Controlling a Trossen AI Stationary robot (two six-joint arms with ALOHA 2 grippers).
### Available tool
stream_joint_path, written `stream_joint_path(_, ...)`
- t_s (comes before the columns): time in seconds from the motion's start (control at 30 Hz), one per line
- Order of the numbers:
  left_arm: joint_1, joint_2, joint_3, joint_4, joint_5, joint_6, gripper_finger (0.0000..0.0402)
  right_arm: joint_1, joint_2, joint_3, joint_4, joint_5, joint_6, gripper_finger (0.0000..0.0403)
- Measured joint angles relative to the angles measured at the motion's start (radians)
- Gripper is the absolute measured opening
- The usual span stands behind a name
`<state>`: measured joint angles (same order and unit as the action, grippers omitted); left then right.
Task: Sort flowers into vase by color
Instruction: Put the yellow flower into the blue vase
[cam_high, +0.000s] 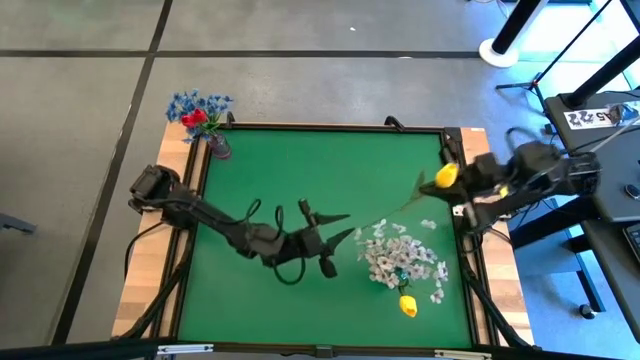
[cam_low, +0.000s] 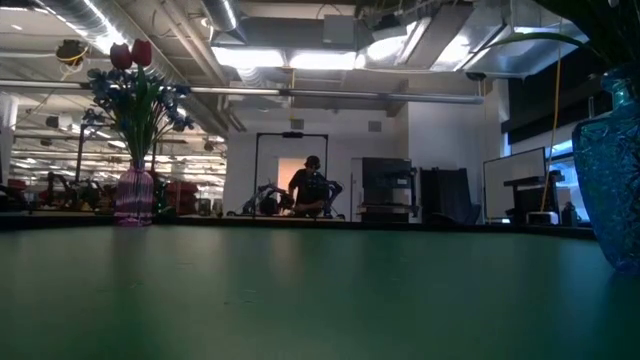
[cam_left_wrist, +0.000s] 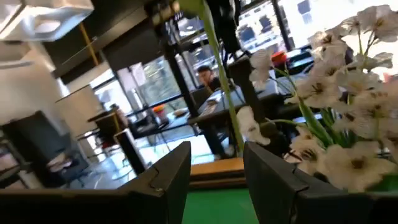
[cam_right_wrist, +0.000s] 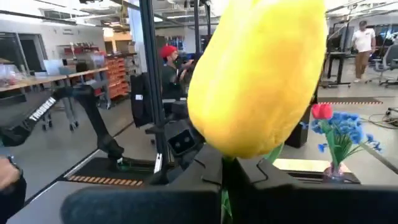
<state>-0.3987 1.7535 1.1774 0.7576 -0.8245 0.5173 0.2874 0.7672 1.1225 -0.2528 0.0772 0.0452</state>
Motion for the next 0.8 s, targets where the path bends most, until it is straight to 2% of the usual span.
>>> stream_joint_path(0.07,-0.024,0.000,0.000,-0.019,-0.020,-0.033,0.0139,0.000,0.000,0.065,-0.059,-0.011,0.002,0.0003)
stream_joint_path(0.13,-0.041,0.000,0.000,-0.068,-0.018,-0.107,0.0135,0.000,0.006,0.107,-0.092,-0.065,0.019,0.0004)
stream_joint_path(0.2,-0.049,0.000,0.000,-0.139,0.021,-0.196,0.0131,0.000,0.003,0.120,-0.104,-0.155,0.053,0.0003)
stream_joint_path(0.27,-0.049,0.000,0.000,-0.217,0.101,-0.292,0.0127,0.001,-0.005,0.118,-0.107,-0.278,0.084,0.0003)
stream_joint_path(0.37,-0.045,0.000,0.000,-0.303,0.220,-0.412,0.0120,0.002,-0.002,0.083,-0.024,-0.401,0.143,0.0003)
stream_joint_path(0.47,-0.040,0.000,0.000,-0.334,0.247,-0.483,0.0114,0.002,0.016,0.033,0.095,-0.487,0.198,0.0002)
stream_joint_path(0.7,-0.039,0.000,0.000,-0.339,0.240,-0.509,0.0105,0.002,0.095,0.010,0.085,-0.595,0.202,0.0003)
stream_joint_path(0.8,-0.038,0.000,0.000,-0.339,0.240,-0.511,0.0102,0.001,0.102,0.010,0.117,-0.602,0.188,0.0004)
